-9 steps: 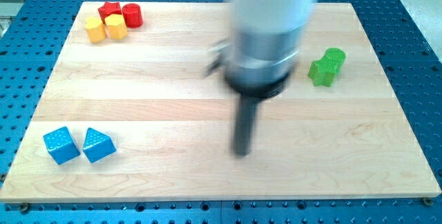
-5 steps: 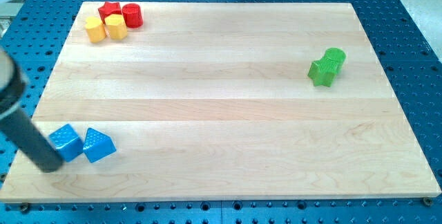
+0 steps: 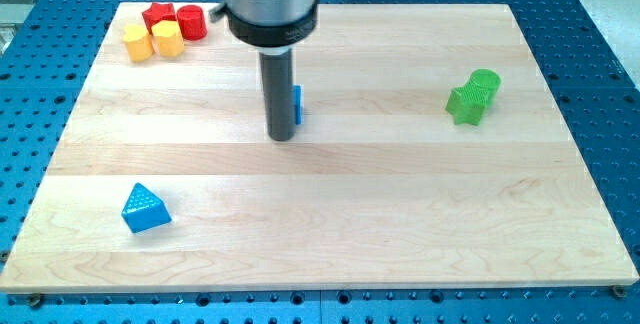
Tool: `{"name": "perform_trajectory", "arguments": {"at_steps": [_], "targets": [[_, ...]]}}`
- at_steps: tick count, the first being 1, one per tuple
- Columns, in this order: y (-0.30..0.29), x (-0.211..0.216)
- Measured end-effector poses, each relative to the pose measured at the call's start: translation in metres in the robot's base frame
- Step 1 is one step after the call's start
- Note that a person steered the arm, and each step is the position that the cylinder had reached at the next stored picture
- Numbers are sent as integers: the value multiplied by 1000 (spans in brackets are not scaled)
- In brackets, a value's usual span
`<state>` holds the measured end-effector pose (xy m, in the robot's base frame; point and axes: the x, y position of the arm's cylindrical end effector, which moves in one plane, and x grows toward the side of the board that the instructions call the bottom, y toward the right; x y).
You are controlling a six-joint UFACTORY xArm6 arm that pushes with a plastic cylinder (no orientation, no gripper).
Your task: Push the cube left beside the green circle
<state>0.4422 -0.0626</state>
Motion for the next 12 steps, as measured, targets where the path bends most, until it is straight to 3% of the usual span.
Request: {"name": "perform_trajectory", "arguments": {"at_steps": [1,2,3,4,6,7,9,10,12], "targets": [[7,-29],[98,-34],[99,-31],[58,-56],[144,-78],[132,-132],[211,-102],[169,-130],[184,-86]]}}
